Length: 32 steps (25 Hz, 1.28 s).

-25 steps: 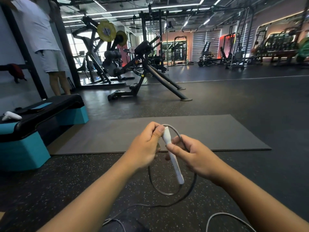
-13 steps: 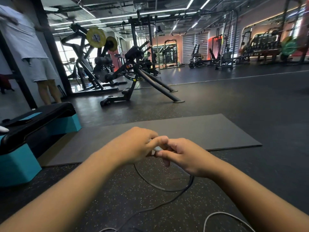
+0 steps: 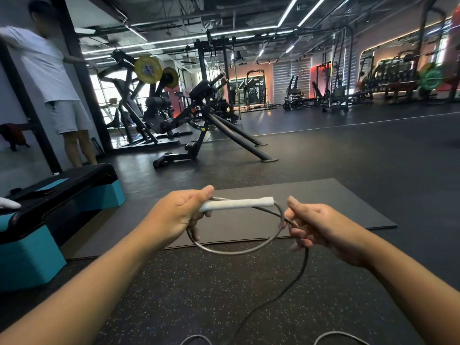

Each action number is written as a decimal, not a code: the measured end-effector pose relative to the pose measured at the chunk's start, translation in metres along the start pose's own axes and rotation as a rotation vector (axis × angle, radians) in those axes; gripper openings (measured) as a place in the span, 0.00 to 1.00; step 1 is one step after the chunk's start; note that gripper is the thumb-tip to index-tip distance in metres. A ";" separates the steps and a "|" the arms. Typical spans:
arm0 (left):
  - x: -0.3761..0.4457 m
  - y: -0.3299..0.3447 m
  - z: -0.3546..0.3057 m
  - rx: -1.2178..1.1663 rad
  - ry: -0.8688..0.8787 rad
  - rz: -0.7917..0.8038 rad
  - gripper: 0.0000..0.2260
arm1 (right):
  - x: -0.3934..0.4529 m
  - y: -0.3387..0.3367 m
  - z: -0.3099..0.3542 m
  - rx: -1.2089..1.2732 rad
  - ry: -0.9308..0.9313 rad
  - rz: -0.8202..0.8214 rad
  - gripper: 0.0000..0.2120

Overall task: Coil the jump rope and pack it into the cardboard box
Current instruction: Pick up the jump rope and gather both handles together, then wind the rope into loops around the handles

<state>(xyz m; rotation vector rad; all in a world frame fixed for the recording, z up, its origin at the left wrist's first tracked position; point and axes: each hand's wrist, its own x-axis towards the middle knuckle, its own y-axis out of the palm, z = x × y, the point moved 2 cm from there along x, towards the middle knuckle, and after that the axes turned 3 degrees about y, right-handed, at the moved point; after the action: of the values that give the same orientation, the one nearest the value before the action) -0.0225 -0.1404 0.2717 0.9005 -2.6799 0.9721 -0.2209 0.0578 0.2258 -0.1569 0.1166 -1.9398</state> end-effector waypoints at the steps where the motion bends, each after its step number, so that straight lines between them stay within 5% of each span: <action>1: -0.001 0.002 0.005 -0.073 -0.040 -0.033 0.25 | 0.001 0.002 -0.004 0.073 -0.008 0.031 0.21; 8: -0.013 0.018 0.025 -0.223 -0.162 0.085 0.22 | 0.009 0.009 -0.002 0.134 -0.123 -0.097 0.11; 12: -0.018 0.025 0.017 -0.046 -0.058 0.184 0.17 | 0.011 0.019 0.004 0.051 -0.160 -0.080 0.10; 18: -0.005 0.038 -0.011 0.122 0.113 0.047 0.19 | 0.010 0.029 0.018 -0.062 -0.214 -0.070 0.10; 25: 0.017 0.038 -0.032 0.554 0.249 0.188 0.16 | 0.006 0.029 0.025 -0.205 -0.227 -0.108 0.14; 27: 0.020 0.032 -0.030 0.413 0.188 0.129 0.16 | 0.004 0.023 0.020 -0.179 -0.215 -0.135 0.17; 32: 0.022 0.017 -0.032 -0.504 -0.065 -0.156 0.14 | -0.003 0.013 -0.015 -0.018 -0.080 -0.073 0.18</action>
<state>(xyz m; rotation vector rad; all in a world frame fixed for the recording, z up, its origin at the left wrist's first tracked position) -0.0525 -0.1211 0.2951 1.0085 -2.6586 0.2151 -0.2102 0.0558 0.2088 -0.2537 0.0764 -2.0026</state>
